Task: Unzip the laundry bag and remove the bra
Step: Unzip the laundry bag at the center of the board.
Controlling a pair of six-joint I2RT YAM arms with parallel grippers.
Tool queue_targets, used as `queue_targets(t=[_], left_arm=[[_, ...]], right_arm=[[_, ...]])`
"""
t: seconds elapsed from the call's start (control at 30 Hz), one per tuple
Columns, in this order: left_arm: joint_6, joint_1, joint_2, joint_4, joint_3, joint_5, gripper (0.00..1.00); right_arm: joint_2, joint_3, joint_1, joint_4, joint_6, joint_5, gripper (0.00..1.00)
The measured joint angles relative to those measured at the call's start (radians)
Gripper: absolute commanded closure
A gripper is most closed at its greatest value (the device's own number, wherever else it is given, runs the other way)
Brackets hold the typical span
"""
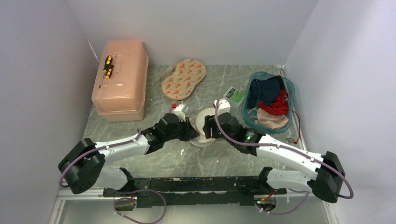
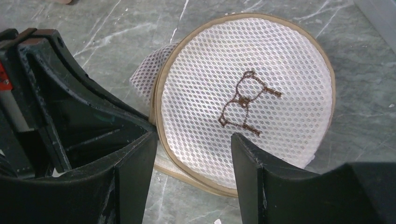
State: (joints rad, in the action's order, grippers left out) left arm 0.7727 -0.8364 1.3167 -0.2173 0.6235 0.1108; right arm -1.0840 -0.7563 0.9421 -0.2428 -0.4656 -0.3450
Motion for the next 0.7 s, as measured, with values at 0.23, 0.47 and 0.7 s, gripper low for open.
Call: queue_targets(t=[0.23,0.47,0.7], left_arm=[[0.01,-0.009,0.026,-0.149,-0.013,0.049,0.97],[0.038,-0.014,0.069,-0.28,-0.047,0.073,0.97],[0.052,-0.019,0.07,-0.318,-0.069,0.074,0.97]], right_arm=[[-0.092,-0.09,0.0,-0.011,-0.035,-0.023,0.37],[-0.195,-0.177,-0.001,-0.052,-0.055,-0.073,0.38],[-0.227,-0.174,-0.003,-0.099,-0.07,-0.104,0.39]])
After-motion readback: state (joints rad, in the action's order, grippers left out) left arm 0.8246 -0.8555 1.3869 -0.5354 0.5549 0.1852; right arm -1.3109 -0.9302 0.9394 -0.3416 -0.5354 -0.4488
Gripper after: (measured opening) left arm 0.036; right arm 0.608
